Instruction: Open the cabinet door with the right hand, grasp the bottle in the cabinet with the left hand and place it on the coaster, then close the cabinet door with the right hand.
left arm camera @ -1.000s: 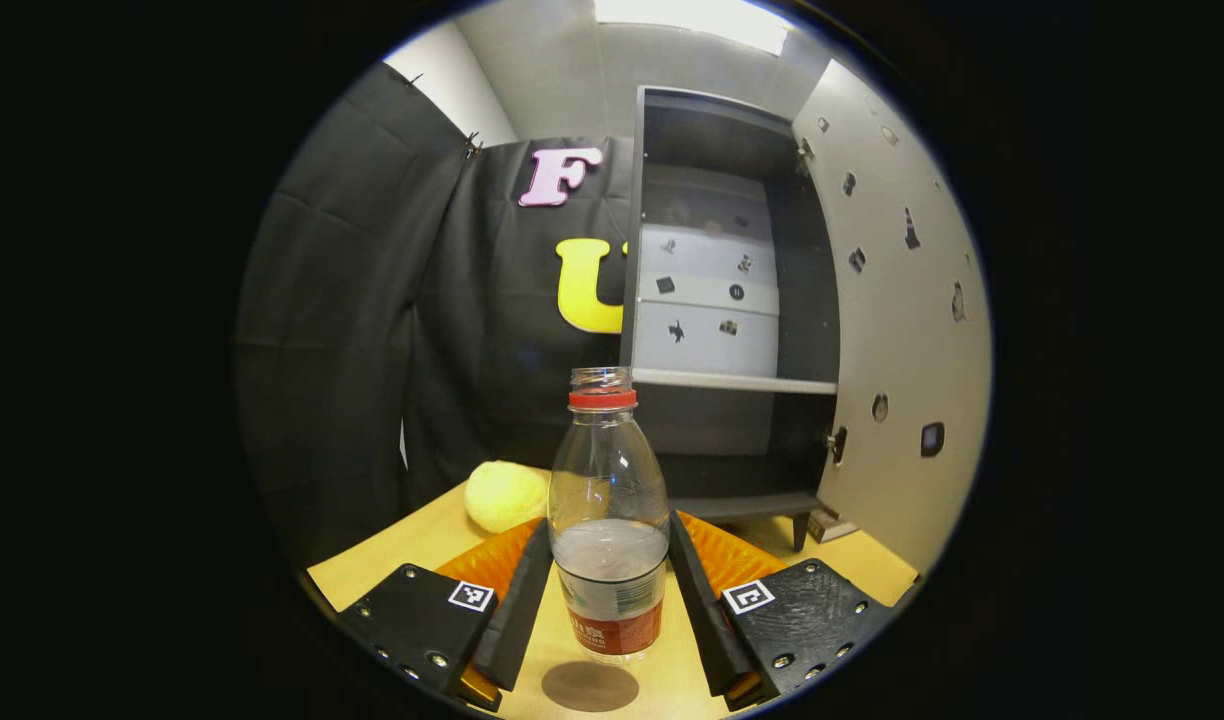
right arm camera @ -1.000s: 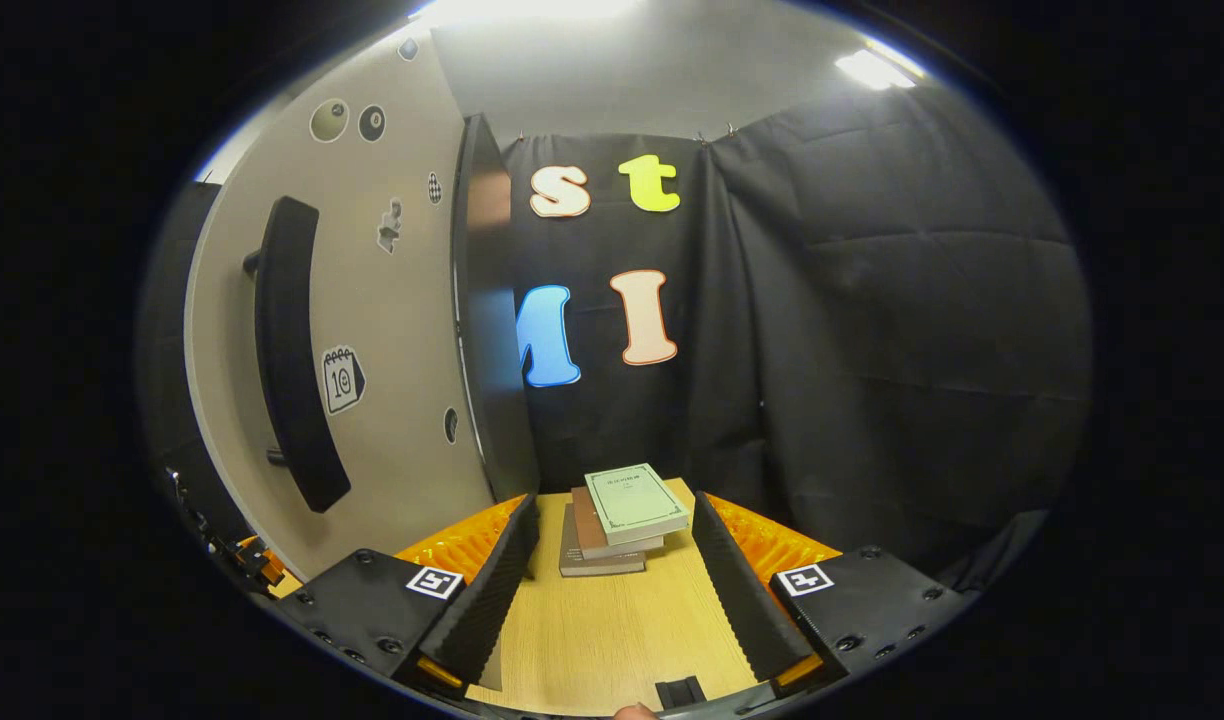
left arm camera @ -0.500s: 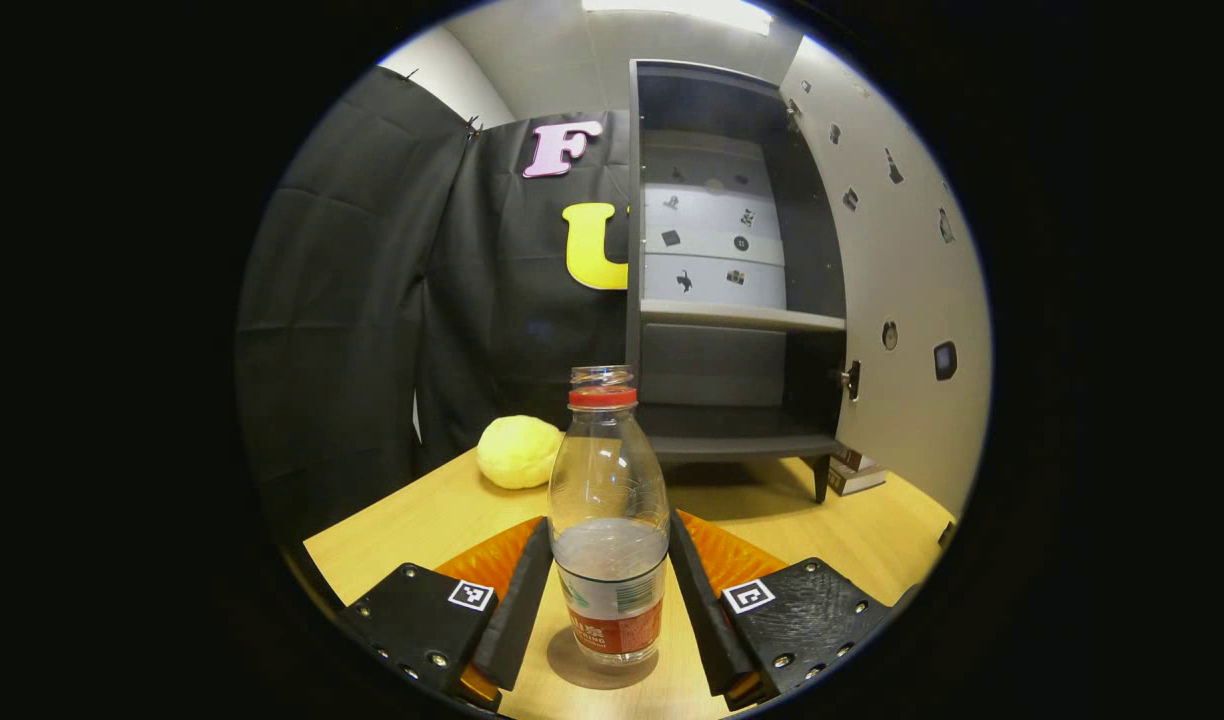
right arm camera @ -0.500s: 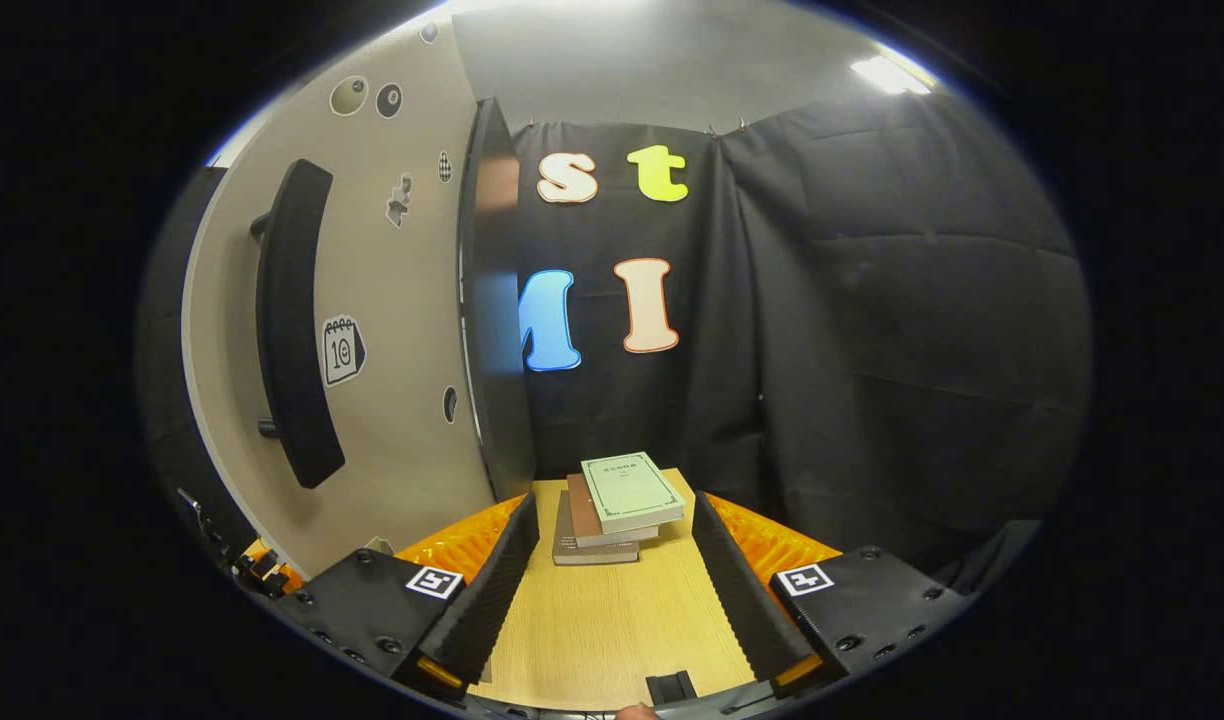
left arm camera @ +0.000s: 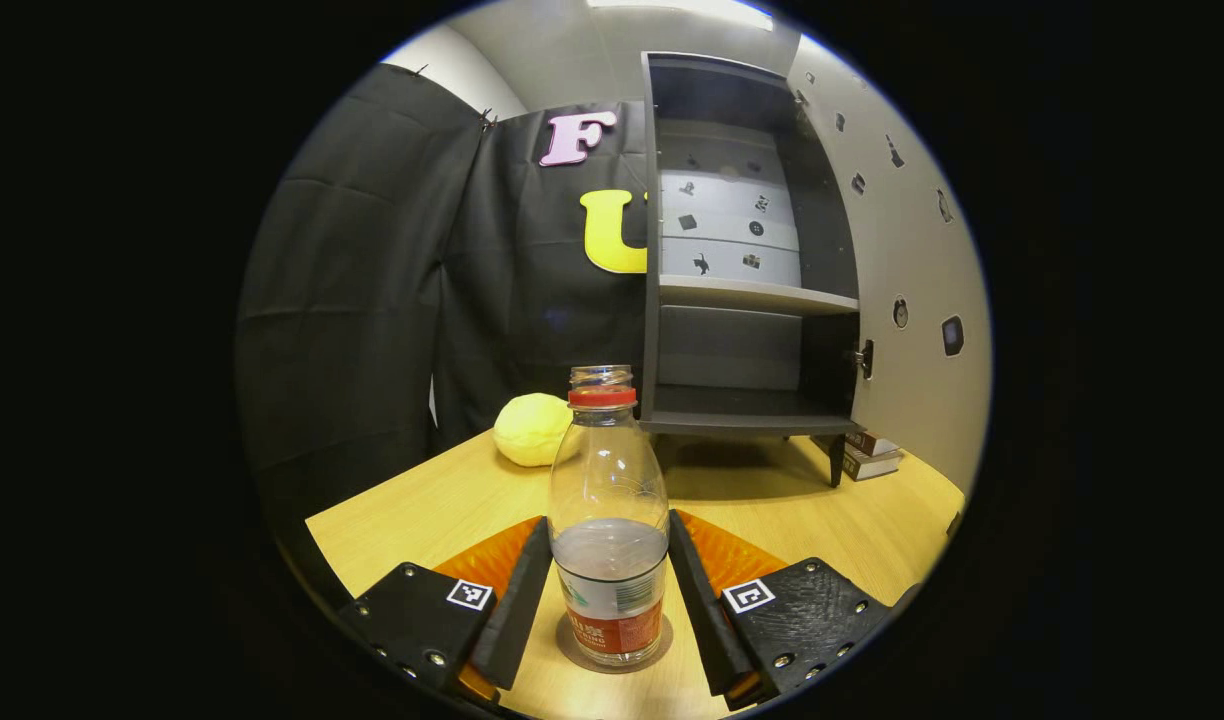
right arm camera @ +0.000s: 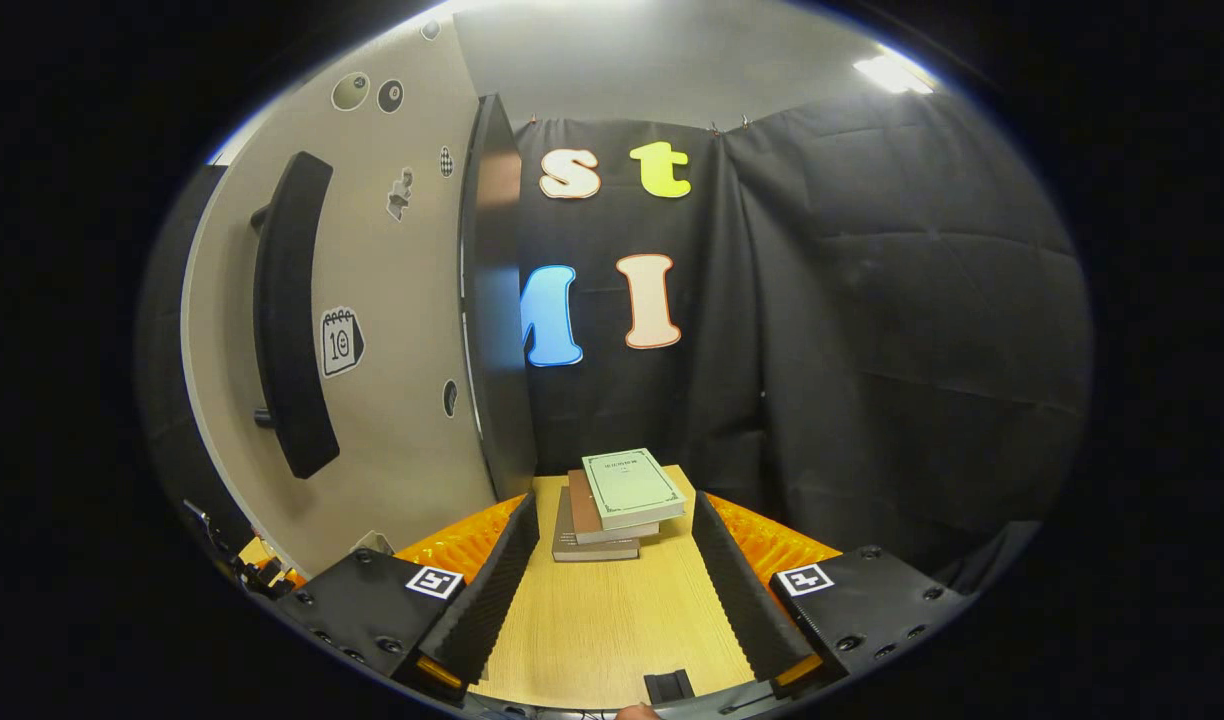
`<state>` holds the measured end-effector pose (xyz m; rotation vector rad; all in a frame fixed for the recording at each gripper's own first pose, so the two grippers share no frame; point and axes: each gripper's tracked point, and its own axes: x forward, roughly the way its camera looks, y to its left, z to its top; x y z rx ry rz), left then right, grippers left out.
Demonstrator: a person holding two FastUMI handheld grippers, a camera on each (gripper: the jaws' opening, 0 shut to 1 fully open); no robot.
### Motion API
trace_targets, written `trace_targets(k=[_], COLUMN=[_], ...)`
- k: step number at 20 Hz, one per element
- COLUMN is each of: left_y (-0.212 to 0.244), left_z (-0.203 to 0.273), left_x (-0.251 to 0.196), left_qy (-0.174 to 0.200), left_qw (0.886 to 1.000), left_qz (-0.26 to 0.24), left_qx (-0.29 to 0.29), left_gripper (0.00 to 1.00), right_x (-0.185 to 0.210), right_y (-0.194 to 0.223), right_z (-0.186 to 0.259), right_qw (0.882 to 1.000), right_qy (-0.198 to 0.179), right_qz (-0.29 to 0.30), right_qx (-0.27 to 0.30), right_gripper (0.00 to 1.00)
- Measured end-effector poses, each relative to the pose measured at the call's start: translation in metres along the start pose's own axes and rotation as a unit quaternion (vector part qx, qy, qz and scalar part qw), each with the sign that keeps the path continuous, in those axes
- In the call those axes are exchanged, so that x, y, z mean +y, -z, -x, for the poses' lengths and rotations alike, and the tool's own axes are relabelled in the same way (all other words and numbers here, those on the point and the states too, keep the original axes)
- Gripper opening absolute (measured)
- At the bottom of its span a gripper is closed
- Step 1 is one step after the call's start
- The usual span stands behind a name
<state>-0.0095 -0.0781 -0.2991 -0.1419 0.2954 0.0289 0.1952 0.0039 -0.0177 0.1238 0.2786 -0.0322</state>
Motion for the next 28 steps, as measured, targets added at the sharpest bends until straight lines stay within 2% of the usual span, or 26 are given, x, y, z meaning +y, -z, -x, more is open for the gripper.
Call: trace_targets(k=[1,2,7,11,12,18,23,28], left_y=[0.001,0.002,-0.005,-0.028,-0.029,-0.072,-0.136,-0.224], left_z=[0.001,0.005,0.006,0.007,0.007,0.009,0.022,0.053], left_x=[0.001,0.002,0.004,-0.002,-0.002,-0.001,-0.001,0.004], left_qy=[-0.002,-0.004,-0.017,-0.008,-0.009,-0.012,-0.015,-0.030], left_qw=[1.000,1.000,0.999,1.000,1.000,0.999,0.998,0.994], left_qz=[0.002,0.002,-0.016,-0.020,-0.022,-0.027,-0.037,-0.061], left_qx=[0.001,0.002,0.023,0.003,0.005,-0.019,-0.046,-0.082], left_gripper=[0.63,0.66,0.66,0.64,0.66,0.66,0.66,0.66], right_x=[0.000,0.000,0.005,0.008,0.008,0.011,0.014,0.026], right_y=[0.001,0.000,-0.006,-0.009,-0.011,-0.019,-0.029,-0.044], right_z=[0.000,0.000,0.001,0.001,0.001,0.003,0.005,0.009], right_qw=[1.000,1.000,1.000,1.000,1.000,0.999,0.998,0.997], right_qy=[0.000,-0.001,-0.009,-0.015,-0.017,-0.023,-0.032,-0.059], right_qz=[0.000,0.000,-0.004,-0.011,-0.014,-0.025,-0.033,-0.038], right_qx=[0.000,-0.001,-0.009,-0.013,-0.014,-0.024,-0.037,-0.042], right_gripper=[0.98,0.98,0.98,0.98,0.98,0.98,0.98,0.98])
